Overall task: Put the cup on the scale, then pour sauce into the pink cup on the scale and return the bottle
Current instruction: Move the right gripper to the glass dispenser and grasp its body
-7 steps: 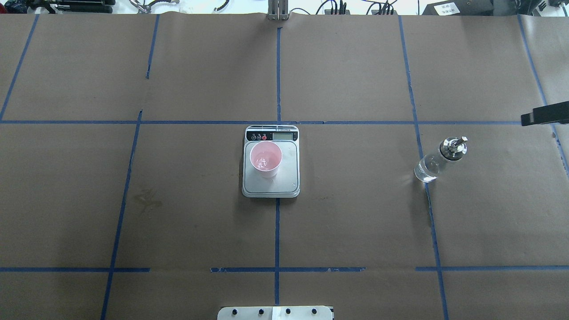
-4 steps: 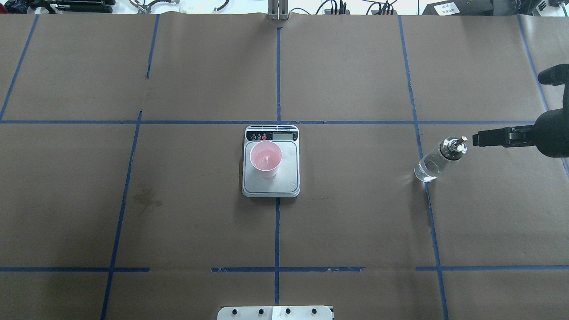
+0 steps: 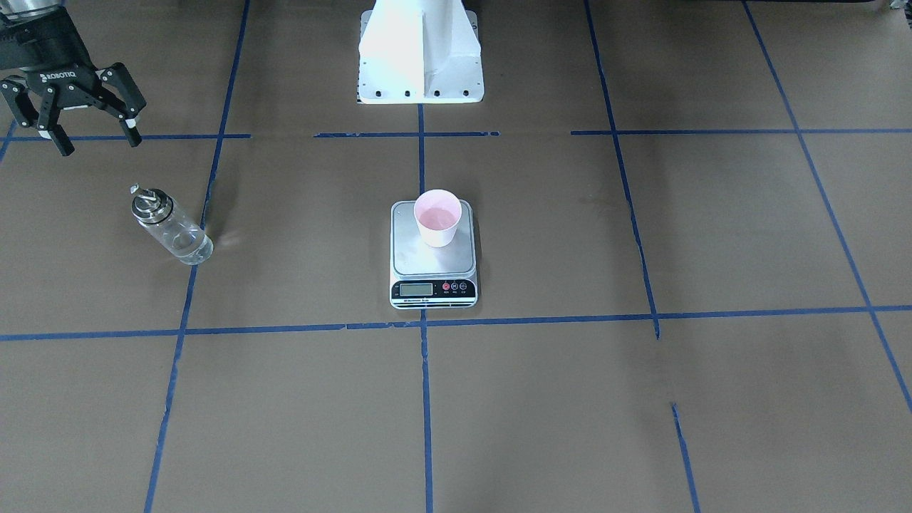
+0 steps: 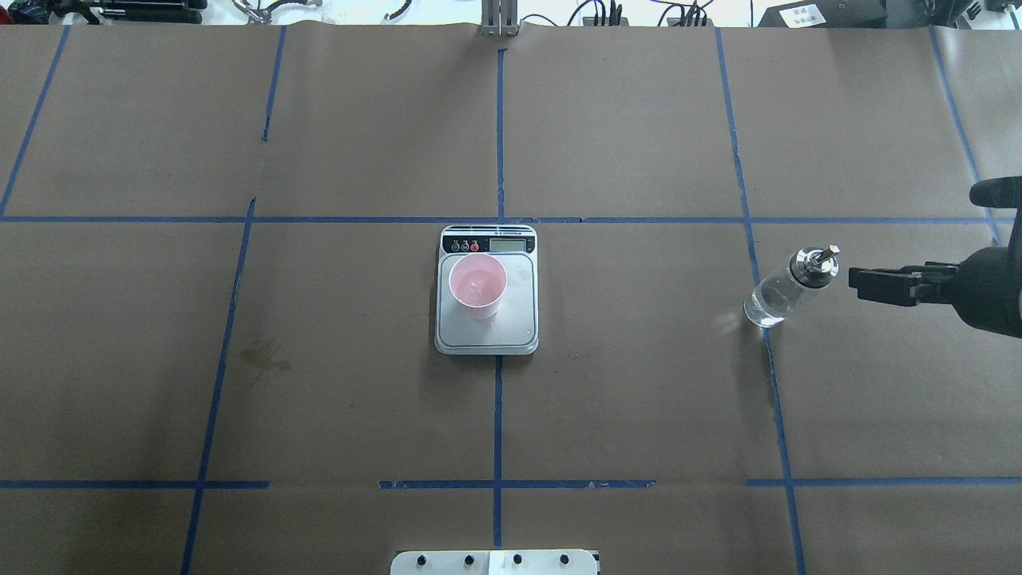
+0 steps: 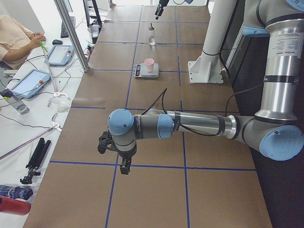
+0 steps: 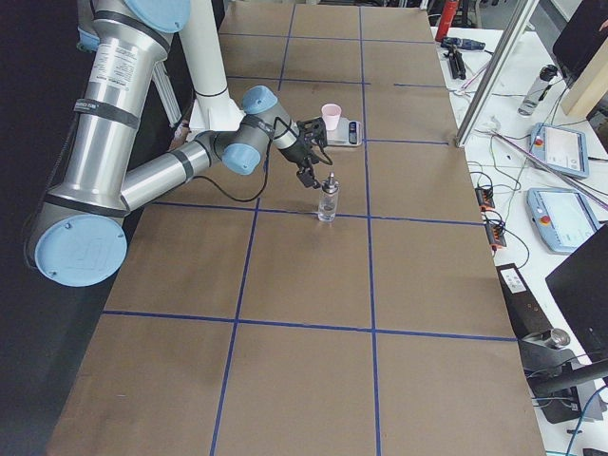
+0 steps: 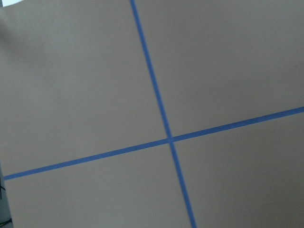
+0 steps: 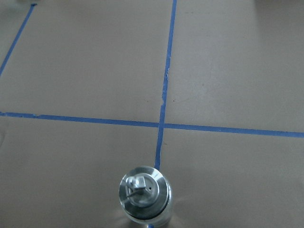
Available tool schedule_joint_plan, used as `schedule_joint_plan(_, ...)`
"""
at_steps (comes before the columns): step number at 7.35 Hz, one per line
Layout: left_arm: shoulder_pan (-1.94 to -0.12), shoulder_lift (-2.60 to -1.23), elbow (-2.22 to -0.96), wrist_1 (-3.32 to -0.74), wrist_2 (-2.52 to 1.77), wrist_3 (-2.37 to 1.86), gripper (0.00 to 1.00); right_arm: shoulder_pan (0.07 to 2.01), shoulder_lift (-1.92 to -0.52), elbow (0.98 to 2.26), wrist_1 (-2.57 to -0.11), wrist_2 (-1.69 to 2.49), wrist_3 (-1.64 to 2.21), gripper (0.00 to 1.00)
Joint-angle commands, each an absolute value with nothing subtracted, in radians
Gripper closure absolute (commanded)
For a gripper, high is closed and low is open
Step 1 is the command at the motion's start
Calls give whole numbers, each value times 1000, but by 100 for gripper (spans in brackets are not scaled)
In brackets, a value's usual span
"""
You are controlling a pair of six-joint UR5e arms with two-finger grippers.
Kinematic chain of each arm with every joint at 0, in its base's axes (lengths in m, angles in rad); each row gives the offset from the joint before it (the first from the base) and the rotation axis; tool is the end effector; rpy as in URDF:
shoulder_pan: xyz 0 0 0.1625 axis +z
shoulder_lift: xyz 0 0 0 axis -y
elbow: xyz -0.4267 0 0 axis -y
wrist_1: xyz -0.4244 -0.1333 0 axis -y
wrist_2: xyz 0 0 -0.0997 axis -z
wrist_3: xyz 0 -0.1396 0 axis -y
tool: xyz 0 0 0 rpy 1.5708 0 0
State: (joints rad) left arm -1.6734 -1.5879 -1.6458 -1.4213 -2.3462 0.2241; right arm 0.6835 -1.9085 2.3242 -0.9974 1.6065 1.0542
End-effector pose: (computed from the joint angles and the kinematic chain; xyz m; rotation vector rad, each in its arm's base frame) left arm -0.0890 -0.5173 0.6554 0.0723 0.7740 0.0931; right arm -0.2432 -0.3636 0.3871 0.5319 -0.8354 0.1354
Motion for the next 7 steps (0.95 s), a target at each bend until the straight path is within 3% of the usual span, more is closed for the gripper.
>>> schedule_joint_plan(1, -1674, -1586, -1643, -1422, -2359, 225, 0, 515, -1954, 2326, -920, 1349, 1158, 0)
schedule_joint_plan(2, -1674, -1586, -1643, -1422, -2359, 225, 0, 421, -1954, 2301, -919, 1207, 1187, 0)
schedule_joint_plan(4, -1674, -1586, -1640, -1422, -2359, 225, 0, 330, -1896, 2121, -808, 1019, 1207, 0)
schedule_joint_plan(7, -1674, -1576, -1643, -1422, -2359, 225, 0, 293, -1861, 2045, -765, 922, 1207, 0)
